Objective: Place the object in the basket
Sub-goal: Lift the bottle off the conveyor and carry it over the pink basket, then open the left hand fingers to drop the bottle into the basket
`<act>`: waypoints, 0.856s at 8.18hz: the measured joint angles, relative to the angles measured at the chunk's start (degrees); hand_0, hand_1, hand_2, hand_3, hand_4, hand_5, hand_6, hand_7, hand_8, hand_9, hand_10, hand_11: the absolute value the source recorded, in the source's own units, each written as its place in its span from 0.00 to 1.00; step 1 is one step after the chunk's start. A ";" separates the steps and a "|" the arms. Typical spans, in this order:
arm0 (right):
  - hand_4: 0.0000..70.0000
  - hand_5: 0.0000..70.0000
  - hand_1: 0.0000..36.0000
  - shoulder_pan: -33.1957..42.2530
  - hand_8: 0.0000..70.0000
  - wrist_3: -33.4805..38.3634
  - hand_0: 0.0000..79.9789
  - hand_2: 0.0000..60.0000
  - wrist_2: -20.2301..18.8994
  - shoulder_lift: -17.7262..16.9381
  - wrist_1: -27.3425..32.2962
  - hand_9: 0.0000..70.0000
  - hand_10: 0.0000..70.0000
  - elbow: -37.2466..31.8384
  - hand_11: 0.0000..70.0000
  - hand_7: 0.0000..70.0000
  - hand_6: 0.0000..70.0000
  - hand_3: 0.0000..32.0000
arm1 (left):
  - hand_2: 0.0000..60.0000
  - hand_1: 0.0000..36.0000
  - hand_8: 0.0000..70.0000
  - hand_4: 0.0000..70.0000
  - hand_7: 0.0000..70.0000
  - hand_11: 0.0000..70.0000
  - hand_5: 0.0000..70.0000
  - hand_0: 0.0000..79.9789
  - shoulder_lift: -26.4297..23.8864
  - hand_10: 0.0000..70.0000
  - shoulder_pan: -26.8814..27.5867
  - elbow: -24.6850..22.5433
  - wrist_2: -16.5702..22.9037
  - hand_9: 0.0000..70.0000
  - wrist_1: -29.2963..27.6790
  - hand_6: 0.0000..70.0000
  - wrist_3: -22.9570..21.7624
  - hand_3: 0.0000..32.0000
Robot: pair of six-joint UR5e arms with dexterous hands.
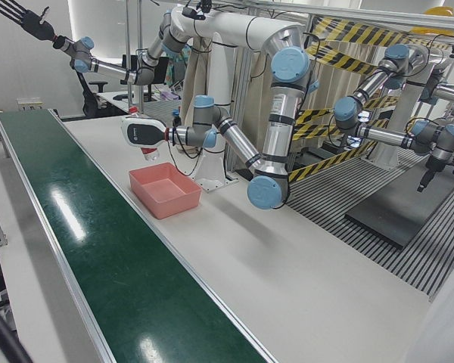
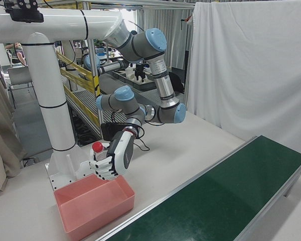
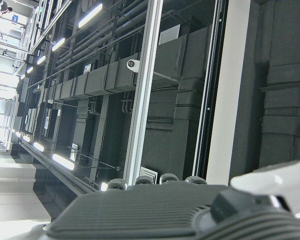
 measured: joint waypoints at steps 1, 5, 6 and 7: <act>0.00 0.00 0.00 0.00 0.00 0.00 0.00 0.00 0.00 0.00 0.00 0.00 0.00 0.00 0.00 0.00 0.00 0.00 | 0.00 0.00 0.75 0.41 0.75 0.77 0.80 0.61 1.49 0.55 0.58 -2.00 -0.79 0.97 0.21 0.60 0.08 0.00; 0.00 0.00 0.00 -0.01 0.00 0.00 0.00 0.00 0.00 0.00 -0.06 0.00 0.00 0.00 0.00 0.00 0.00 0.00 | 0.00 0.00 0.23 0.19 0.11 0.32 0.42 0.48 3.67 0.23 1.94 -5.59 -1.46 0.26 0.21 0.16 0.13 0.00; 0.00 0.00 0.00 0.01 0.00 0.00 0.00 0.00 0.00 0.00 -0.05 0.00 0.00 0.00 0.00 0.00 0.00 0.00 | 0.00 0.00 0.19 0.18 0.09 0.25 0.38 0.47 3.87 0.18 2.16 -5.76 -1.48 0.22 0.01 0.15 0.16 0.00; 0.00 0.00 0.00 0.00 0.00 0.00 0.00 0.00 0.00 0.00 -0.03 0.00 0.00 0.00 0.00 0.00 0.00 0.00 | 0.00 0.00 0.17 0.19 0.08 0.23 0.37 0.47 3.90 0.17 2.25 -5.78 -1.48 0.20 -0.09 0.14 0.22 0.00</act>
